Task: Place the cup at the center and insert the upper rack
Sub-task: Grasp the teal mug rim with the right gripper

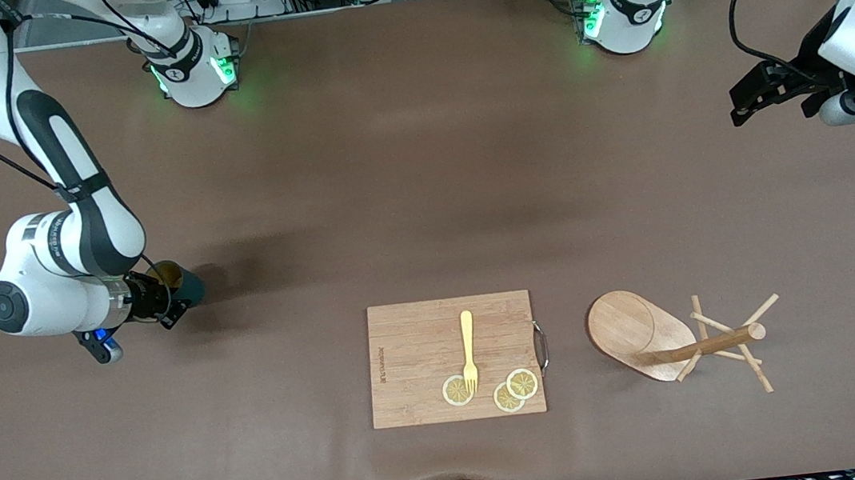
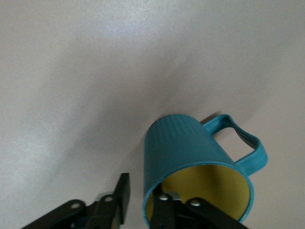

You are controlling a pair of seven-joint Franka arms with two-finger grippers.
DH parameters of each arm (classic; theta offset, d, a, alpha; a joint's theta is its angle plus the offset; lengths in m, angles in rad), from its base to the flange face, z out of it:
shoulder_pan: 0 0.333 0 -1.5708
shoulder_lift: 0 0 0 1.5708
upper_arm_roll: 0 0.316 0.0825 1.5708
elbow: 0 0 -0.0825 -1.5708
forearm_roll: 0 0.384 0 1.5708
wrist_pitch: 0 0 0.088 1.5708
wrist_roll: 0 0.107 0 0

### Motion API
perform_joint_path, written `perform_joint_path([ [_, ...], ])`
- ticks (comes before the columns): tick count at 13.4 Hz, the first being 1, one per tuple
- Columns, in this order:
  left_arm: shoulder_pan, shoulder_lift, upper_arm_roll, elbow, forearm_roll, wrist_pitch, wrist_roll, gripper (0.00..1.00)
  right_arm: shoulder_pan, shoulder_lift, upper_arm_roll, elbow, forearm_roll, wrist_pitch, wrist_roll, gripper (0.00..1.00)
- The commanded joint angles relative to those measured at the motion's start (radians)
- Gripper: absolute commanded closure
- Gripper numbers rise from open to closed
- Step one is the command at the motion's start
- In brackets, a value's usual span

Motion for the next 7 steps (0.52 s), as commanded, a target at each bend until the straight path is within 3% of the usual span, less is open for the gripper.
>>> perform_joint_path([
  [1, 0.004, -0.007, -0.003, 0.004, -0.013, -0.005, 0.003, 0.00, -0.011, 0.012, 0.000, 0.002, -0.033, 0.008, 0.001, 1.00],
  [7, 0.005, -0.009, -0.005, 0.004, -0.013, -0.008, 0.006, 0.00, 0.001, -0.031, 0.011, 0.014, -0.035, -0.026, 0.000, 1.00],
])
